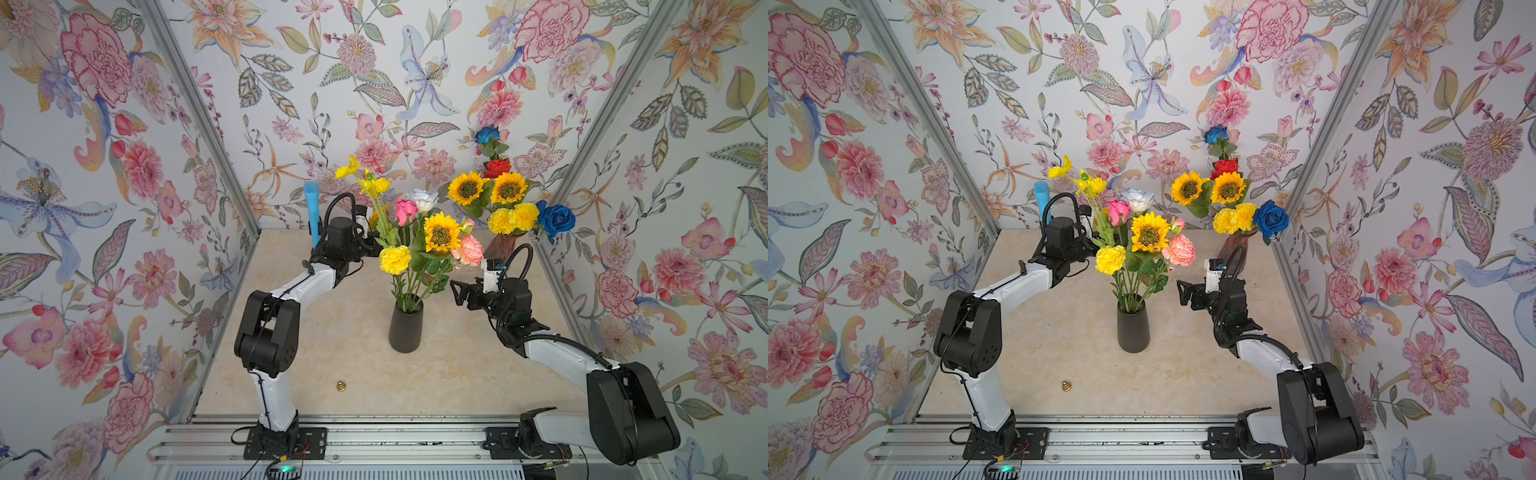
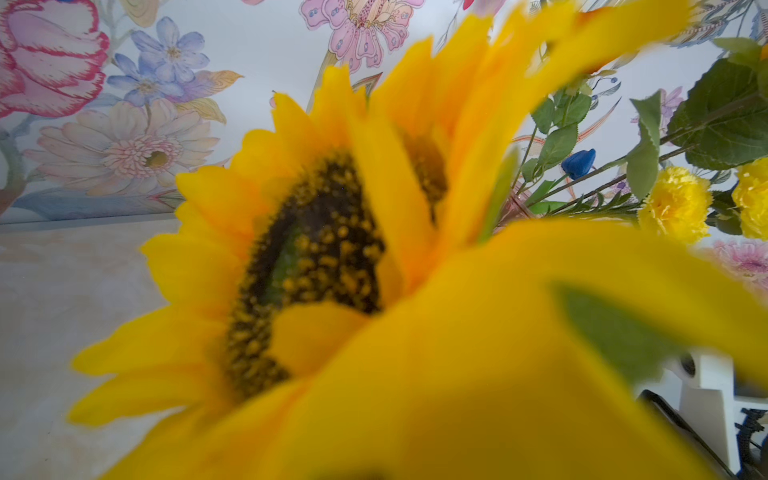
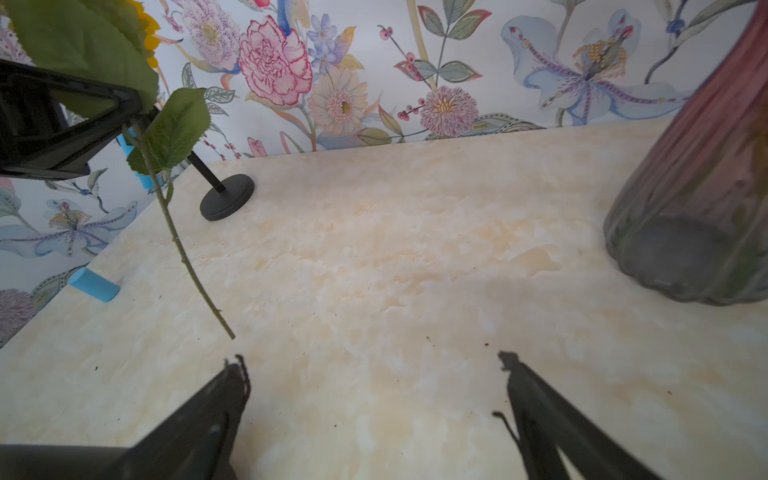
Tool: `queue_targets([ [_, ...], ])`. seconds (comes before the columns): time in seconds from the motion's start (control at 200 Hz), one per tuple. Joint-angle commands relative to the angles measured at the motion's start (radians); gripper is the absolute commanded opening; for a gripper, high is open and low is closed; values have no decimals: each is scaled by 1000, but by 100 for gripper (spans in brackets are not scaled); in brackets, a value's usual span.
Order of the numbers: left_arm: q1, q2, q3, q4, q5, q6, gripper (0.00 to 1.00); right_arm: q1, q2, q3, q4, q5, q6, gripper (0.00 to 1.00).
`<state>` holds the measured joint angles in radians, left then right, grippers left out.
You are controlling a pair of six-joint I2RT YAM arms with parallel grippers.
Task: Pick out yellow flowers from the vase
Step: Place the flower at the center of the board.
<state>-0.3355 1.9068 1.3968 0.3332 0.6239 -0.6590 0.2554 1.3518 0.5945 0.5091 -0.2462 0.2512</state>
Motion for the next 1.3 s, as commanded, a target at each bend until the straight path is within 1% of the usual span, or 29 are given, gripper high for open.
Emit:
queue_targets([
  [0.0,9,43,3,166,93,-117,0,-5,47,50,43,-151,17,98],
  [0.08,8,60,-5,217,109,-156,0,3,77,76,67,-211,20,95],
  [0.245,7,73,-12,253,123,-181,0,22,155,141,68,-247,0,87],
  [0.4,6,82,-48,342,161,-253,0,32,224,168,117,-286,11,80],
  [0.535,1,104,-69,418,187,-307,0,49,264,181,142,-319,17,76],
  [0.625,-9,121,-70,438,194,-318,0,61,278,193,139,-316,12,75],
  [0.721,-20,140,-67,482,211,-353,0,64,296,213,134,-324,11,71],
  [0.801,-29,156,-63,532,229,-395,0,67,312,224,137,-326,14,70],
  [0.911,-36,162,-64,546,232,-408,0,72,332,236,151,-332,22,68],
  [1.021,-46,171,-64,584,238,-440,0,81,360,243,178,-362,37,65],
  [1.296,-66,179,-56,586,239,-447,0,117,416,260,195,-364,40,59],
])
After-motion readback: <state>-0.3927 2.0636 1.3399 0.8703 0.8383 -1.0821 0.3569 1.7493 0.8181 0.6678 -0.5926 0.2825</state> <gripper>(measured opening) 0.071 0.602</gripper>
